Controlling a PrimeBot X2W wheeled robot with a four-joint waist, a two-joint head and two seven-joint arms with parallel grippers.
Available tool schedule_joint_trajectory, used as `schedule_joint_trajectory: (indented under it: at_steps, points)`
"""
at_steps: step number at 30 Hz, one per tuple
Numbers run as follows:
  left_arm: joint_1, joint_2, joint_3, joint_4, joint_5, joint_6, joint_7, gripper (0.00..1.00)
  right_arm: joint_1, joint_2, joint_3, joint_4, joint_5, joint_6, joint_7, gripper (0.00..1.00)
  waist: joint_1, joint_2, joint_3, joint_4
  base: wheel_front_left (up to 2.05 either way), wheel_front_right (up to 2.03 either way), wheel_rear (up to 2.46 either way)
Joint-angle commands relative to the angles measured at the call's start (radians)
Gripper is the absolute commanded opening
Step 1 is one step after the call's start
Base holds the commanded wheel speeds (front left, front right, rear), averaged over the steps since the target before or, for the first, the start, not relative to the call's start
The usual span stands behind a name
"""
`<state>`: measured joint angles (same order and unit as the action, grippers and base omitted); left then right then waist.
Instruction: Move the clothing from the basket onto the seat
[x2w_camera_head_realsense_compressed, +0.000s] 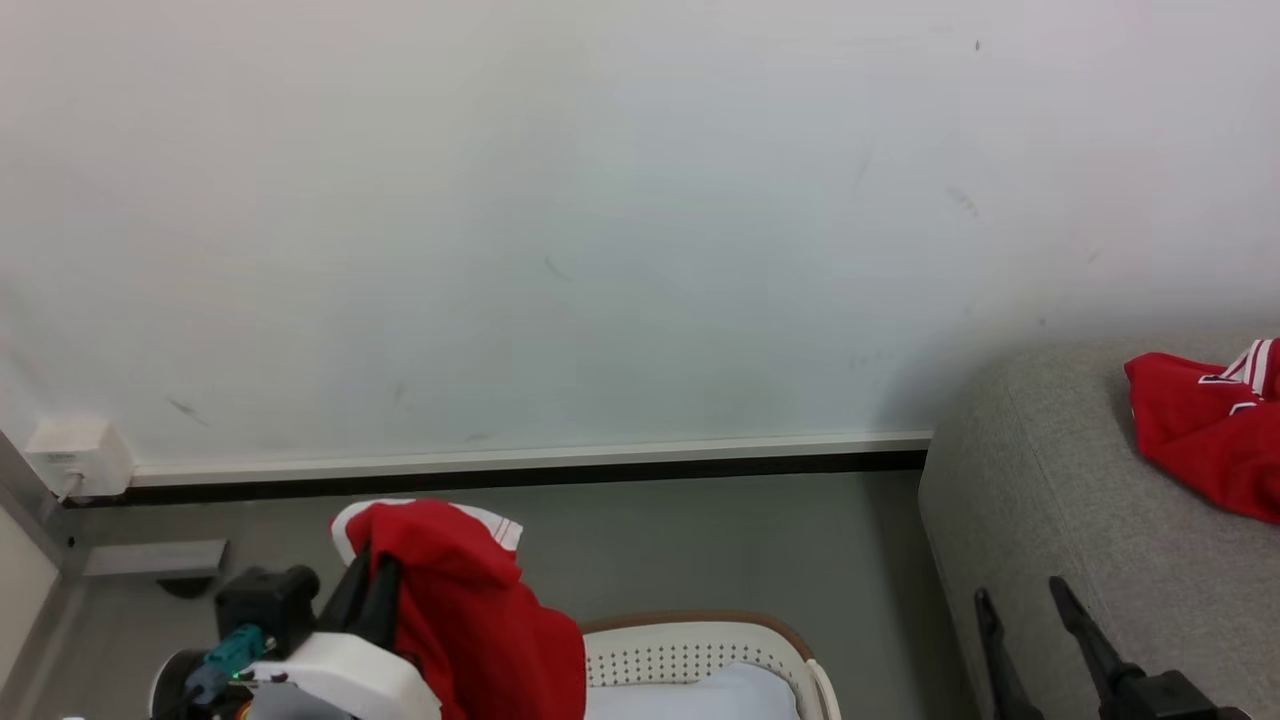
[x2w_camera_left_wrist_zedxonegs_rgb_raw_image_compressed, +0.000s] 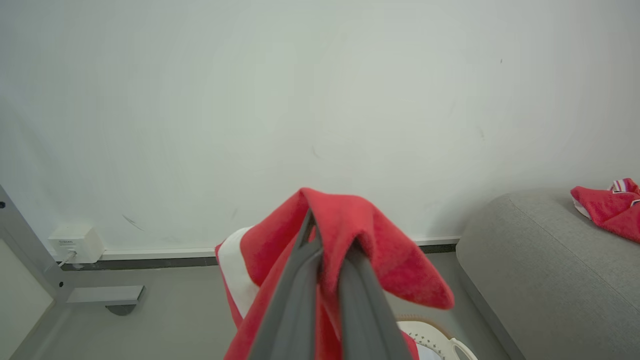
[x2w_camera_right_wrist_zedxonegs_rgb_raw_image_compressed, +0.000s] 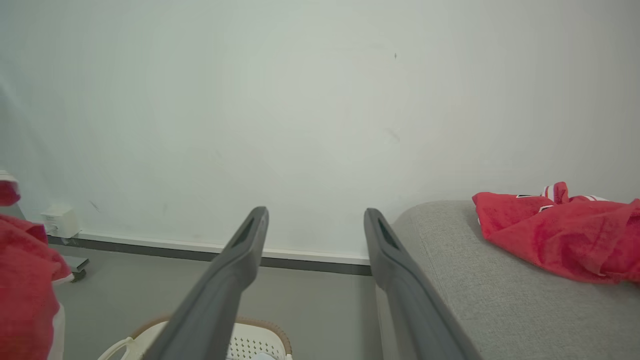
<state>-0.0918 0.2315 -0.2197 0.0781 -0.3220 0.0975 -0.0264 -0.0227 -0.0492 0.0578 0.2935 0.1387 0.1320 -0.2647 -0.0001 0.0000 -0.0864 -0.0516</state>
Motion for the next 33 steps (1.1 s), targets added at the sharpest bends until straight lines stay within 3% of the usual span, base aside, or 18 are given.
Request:
schedule_joint_trajectory:
  at_steps: [1, 6, 23, 33]
  points:
    - [0.014, 0.009, 0.002, -0.020, -0.002, 0.003, 0.006, 0.00, 0.003, -0.002, 0.017, -0.006, -0.014, -0.003, 0.001, 1.00, 0.0001, 0.0000, 0.002, -0.001, 0.00, 0.00, 0.00]
    - [0.004, 0.015, -0.016, -0.075, 0.004, -0.002, 0.027, 0.00, -0.033, -0.002, 0.111, -0.017, -0.024, -0.003, 0.001, 1.00, 0.0001, 0.0000, 0.007, -0.004, 0.00, 0.00, 0.00]
    - [-0.087, -0.027, -0.138, -0.110, 0.033, -0.051, 0.071, 0.00, -0.328, -0.013, 0.595, 0.073, 0.022, -0.003, 0.002, 1.00, 0.0001, 0.0000, 0.019, 0.012, 0.00, 0.00, 0.00]
    - [-0.116, -0.062, -0.211, -0.126, 0.040, -0.077, 0.081, 0.00, -0.409, -0.011, 0.692, 0.141, 0.066, -0.003, 0.001, 1.00, 0.0001, 0.0000, 0.023, 0.026, 0.00, 0.00, 0.00]
